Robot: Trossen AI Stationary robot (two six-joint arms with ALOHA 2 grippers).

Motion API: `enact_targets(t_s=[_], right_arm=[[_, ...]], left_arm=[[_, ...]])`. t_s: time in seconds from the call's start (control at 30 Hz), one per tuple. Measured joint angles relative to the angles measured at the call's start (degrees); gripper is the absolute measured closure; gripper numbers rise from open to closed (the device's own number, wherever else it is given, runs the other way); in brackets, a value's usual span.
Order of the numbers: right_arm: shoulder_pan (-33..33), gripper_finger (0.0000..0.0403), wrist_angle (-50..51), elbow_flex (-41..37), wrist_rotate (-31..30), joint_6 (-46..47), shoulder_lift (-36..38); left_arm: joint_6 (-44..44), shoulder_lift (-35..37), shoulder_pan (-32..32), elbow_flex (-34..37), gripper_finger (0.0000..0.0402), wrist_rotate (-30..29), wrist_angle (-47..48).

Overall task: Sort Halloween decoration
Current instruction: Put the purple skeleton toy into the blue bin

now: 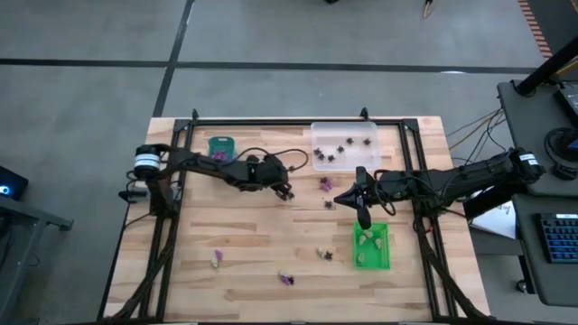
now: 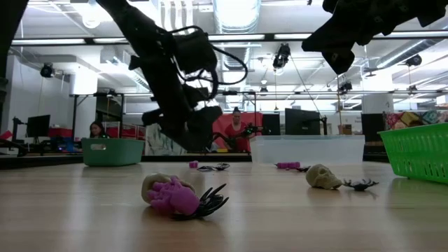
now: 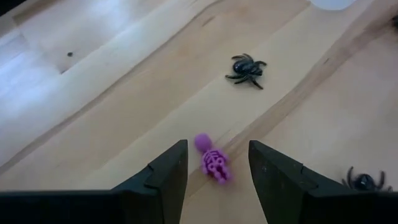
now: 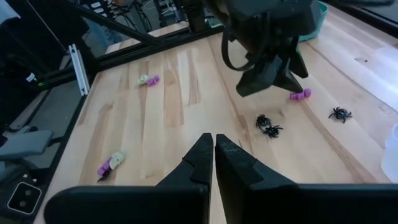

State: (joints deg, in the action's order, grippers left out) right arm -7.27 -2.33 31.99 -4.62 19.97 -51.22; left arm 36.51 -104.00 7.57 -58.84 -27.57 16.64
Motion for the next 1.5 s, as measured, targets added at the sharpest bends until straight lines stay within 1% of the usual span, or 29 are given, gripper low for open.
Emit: enact_targets(t_s=[0.23, 0.5, 0.6, 0.93, 1.07, 1.27, 1.37, 1.5], right_arm=[[0.00, 0.0394, 0.11, 0.00, 0.02, 0.00, 0.00], [0.00, 0.0394, 0.09, 0.00, 0.04, 0.00, 0.00], [0.00, 0.0394, 0.09, 0.00, 0.04, 0.02, 0.00], [0.00, 0.0394, 0.09, 0.01, 0.04, 0.02, 0.00], [0.00, 0.0394, 0.03, 0.02, 0.07, 0.02, 0.00], [0.00, 0.0394, 0.07, 0.02, 0.07, 0.02, 0.00], [0.00, 0.0394, 0.13, 0.02, 0.06, 0.02, 0.00], [0.00, 0.0394, 0.13, 0.02, 0.05, 0.02, 0.00]], left_arm=[[0.73, -1.89, 1.12, -0.64, 0.0244, 0.00, 1.47], [1.52, -1.93, 1.12, -0.64, 0.0197, -0.23, 1.57], [1.58, -1.93, 1.16, -0.64, 0.0185, -0.29, 1.57], [2.06, -2.30, 1.16, -0.64, 0.0182, -0.48, 1.17], [2.31, -4.25, 1.16, -0.62, 0.0189, -0.42, 0.65], [2.32, -5.47, 1.11, -0.77, 0.0211, -0.68, 0.06], [2.29, -5.58, 1.10, -0.77, 0.0230, -0.59, -0.17], [2.25, -5.59, 1.07, -0.77, 0.0268, -0.19, -0.48]])
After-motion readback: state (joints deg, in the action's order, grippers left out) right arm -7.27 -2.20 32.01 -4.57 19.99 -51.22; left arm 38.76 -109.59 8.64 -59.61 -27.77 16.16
